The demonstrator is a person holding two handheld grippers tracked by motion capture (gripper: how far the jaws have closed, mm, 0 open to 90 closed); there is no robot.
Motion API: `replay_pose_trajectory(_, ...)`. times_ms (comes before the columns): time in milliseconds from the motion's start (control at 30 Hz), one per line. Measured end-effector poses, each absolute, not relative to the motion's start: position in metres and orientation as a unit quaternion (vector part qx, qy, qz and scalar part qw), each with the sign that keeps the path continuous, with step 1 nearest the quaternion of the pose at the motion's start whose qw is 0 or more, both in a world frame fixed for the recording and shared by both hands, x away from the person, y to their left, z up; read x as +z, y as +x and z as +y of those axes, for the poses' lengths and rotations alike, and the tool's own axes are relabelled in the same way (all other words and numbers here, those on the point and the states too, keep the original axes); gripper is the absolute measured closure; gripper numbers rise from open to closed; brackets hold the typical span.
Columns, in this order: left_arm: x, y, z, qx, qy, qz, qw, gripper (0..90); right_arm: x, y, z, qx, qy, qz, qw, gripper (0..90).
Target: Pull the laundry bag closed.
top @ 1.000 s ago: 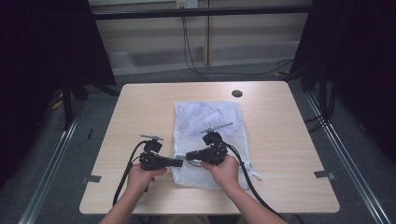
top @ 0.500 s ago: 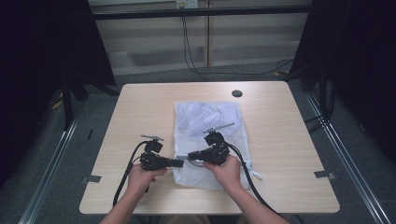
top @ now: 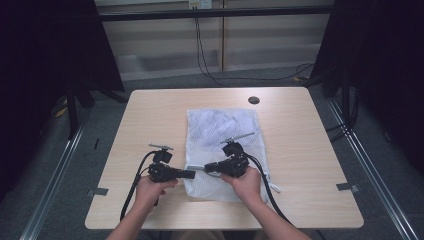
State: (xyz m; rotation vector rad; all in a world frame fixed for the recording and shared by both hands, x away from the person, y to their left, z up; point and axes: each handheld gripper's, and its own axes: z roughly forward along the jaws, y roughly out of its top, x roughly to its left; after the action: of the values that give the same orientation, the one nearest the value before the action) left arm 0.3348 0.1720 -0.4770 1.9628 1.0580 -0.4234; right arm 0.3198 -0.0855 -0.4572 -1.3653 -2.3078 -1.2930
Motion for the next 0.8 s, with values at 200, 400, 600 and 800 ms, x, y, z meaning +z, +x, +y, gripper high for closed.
replay_pose_trajectory(200,-0.477,0.335,0.172,-0.171,0.782,0.423,0.424,88.5,-0.458,0.319,-0.092,-0.434,-0.461,-0.77,0.082,87.0)
replay_pose_trajectory(400,-0.477,0.335,0.174,-0.167,0.785,0.421,0.423,88.5,-0.457,0.319,-0.093,-0.436,-0.459,-0.77,0.085,87.0)
replay_pose_trajectory(600,-0.478,0.335,0.174,-0.155,0.791,0.419,0.419,88.5,-0.457,0.319,-0.095,-0.433,-0.459,-0.771,0.084,87.0)
replay_pose_trajectory(800,-0.476,0.335,0.177,-0.159,0.784,0.424,0.424,88.5,-0.457,0.319,-0.108,-0.435,-0.468,-0.765,0.082,87.0)
